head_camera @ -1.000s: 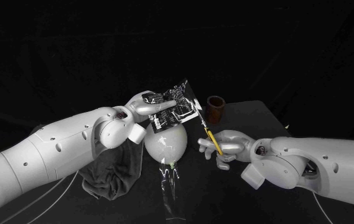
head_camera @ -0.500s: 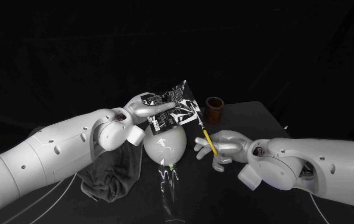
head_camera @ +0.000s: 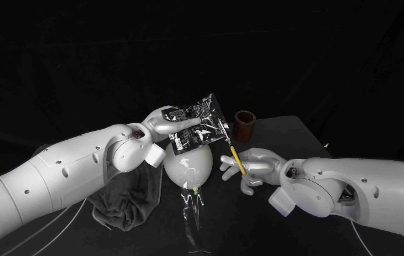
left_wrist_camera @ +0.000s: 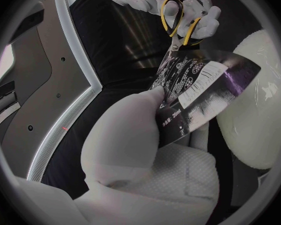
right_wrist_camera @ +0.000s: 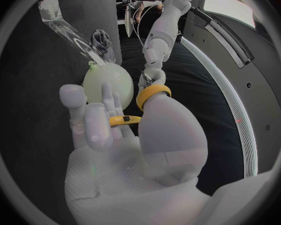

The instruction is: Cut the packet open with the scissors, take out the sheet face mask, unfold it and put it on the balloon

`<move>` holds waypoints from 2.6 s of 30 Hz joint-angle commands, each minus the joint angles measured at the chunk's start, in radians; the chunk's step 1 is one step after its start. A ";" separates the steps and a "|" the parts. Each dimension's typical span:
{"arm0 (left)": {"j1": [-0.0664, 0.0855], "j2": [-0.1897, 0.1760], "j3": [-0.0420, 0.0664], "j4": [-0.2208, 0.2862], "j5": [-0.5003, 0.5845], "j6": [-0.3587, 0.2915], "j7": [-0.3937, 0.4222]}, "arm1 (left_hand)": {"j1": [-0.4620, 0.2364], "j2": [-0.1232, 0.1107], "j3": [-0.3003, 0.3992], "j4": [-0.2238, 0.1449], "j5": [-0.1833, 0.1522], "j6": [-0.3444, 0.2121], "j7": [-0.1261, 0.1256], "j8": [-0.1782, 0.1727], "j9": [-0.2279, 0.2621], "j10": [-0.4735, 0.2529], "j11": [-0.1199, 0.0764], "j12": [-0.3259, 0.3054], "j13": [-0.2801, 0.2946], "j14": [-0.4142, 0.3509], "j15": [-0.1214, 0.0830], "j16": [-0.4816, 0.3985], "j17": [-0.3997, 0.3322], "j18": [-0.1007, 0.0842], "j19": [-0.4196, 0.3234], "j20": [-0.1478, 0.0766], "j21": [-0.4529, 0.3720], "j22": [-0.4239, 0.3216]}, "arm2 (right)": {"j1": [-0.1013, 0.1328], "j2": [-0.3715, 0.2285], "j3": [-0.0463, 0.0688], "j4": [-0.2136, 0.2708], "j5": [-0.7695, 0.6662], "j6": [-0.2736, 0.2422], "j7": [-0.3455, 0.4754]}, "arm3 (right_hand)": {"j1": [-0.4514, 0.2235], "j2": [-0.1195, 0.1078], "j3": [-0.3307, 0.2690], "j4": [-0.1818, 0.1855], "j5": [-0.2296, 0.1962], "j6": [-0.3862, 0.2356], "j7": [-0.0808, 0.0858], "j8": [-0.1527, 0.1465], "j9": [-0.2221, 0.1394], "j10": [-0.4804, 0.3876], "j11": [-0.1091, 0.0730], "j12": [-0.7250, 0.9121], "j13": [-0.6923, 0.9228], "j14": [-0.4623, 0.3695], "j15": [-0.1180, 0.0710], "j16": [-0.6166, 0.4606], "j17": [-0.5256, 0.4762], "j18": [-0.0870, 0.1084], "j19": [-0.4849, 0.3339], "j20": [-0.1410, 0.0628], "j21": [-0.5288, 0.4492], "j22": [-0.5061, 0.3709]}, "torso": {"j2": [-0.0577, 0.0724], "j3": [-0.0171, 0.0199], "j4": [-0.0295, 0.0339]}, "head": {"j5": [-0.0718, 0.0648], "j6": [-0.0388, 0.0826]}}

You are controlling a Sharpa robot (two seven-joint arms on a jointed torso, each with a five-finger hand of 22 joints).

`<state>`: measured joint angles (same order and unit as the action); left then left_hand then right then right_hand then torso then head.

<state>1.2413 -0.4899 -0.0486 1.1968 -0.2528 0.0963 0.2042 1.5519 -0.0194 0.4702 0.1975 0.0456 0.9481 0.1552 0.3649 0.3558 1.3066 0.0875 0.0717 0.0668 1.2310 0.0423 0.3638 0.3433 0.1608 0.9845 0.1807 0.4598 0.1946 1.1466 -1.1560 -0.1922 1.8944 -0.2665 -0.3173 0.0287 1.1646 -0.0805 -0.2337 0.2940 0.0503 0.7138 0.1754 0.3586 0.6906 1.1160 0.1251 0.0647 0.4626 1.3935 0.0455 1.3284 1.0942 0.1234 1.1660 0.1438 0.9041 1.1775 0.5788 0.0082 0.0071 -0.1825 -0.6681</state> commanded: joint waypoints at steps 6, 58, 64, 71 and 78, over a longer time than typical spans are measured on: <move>0.000 0.003 0.000 0.009 -0.049 0.031 0.016 | -0.002 0.011 0.008 -0.014 0.003 0.005 0.000 0.005 0.061 0.007 0.002 0.002 0.001 0.005 -0.005 0.007 0.002 0.020 0.002 -0.008 0.006 0.002 | 0.002 0.006 0.003 0.004 0.028 -0.030 0.043 | -0.008 0.006 0.019 -0.002 -0.002 0.003 0.018 0.005 -0.001 0.033 -0.007 0.013 -0.025 0.002 -0.002 0.016 0.011 0.018 0.012 0.005 0.026 0.015 | 0.000 0.0005 0.0001 | -0.008 0.004; 0.000 0.000 0.000 0.011 -0.067 0.024 0.025 | -0.003 0.011 0.009 -0.019 0.003 0.006 0.001 0.005 0.064 0.009 0.002 0.001 0.001 0.004 -0.005 0.009 0.006 0.020 0.002 -0.009 0.009 0.004 | 0.010 0.016 0.003 0.005 0.041 -0.061 0.049 | 0.060 0.108 -0.159 -0.004 -0.002 0.045 0.003 -0.011 0.012 0.064 -0.021 0.001 -0.023 0.015 -0.018 0.023 -0.003 -0.004 0.062 -0.021 0.113 0.075 | 0.000 0.0002 0.0002 | -0.015 0.013; 0.000 0.001 0.000 0.011 -0.073 0.024 0.025 | -0.003 0.011 0.009 -0.019 0.003 0.006 0.001 0.005 0.064 0.009 0.002 0.001 0.001 0.004 -0.005 0.009 0.006 0.020 0.002 -0.009 0.009 0.004 | 0.015 0.024 0.003 0.005 0.043 -0.062 0.048 | 0.056 0.103 -0.153 -0.004 -0.002 0.041 0.006 -0.015 0.012 0.055 -0.018 -0.002 -0.033 0.015 -0.015 0.024 -0.003 -0.002 0.060 -0.017 0.112 0.075 | 0.000 0.0001 0.0001 | -0.015 0.012; 0.000 0.000 0.000 0.011 -0.086 0.027 0.027 | -0.003 0.011 0.009 -0.019 0.003 0.006 0.001 0.005 0.064 0.009 0.002 0.001 0.001 0.004 -0.005 0.009 0.006 0.020 0.002 -0.009 0.009 0.004 | 0.019 0.027 0.003 0.000 0.047 -0.066 0.049 | 0.056 0.106 -0.146 -0.005 -0.002 0.050 0.004 -0.012 0.014 0.069 -0.020 0.006 -0.044 0.017 -0.016 0.030 0.003 -0.001 0.065 -0.013 0.120 0.080 | 0.000 -0.0001 -0.0002 | -0.015 0.010; 0.000 -0.001 0.000 0.010 -0.092 0.029 0.028 | -0.003 0.011 0.009 -0.019 0.003 0.006 0.001 0.005 0.064 0.009 0.002 0.001 0.001 0.004 -0.005 0.009 0.006 0.020 0.002 -0.009 0.009 0.004 | 0.022 0.023 0.003 -0.005 0.044 -0.070 0.044 | 0.086 0.137 -0.163 -0.014 -0.002 0.137 -0.040 0.033 0.034 0.208 -0.063 0.071 -0.032 0.042 -0.049 0.059 0.046 -0.008 0.101 -0.033 0.176 0.112 | 0.000 0.0004 -0.0001 | -0.014 0.007</move>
<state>1.2420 -0.4936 -0.0477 1.2023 -0.3233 0.0969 0.2243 1.5487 -0.0147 0.4790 0.1871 0.0421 0.9478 0.1544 0.3656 0.3561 1.3097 0.0915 0.0717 0.0663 1.2347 0.0418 0.3677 0.3478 0.1602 0.9881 0.1771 0.4635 0.1967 1.1649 -1.1327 -0.1919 1.8892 -0.2220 -0.3858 0.0501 1.2543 0.0493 -0.3931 0.2807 0.0503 0.8517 0.1323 0.3937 0.7257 1.2027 0.0582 0.1406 0.4325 1.4370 -0.0021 1.3845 1.1415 0.1063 1.2660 0.1080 1.0821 1.2880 0.5786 0.0082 0.0070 -0.1969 -0.6603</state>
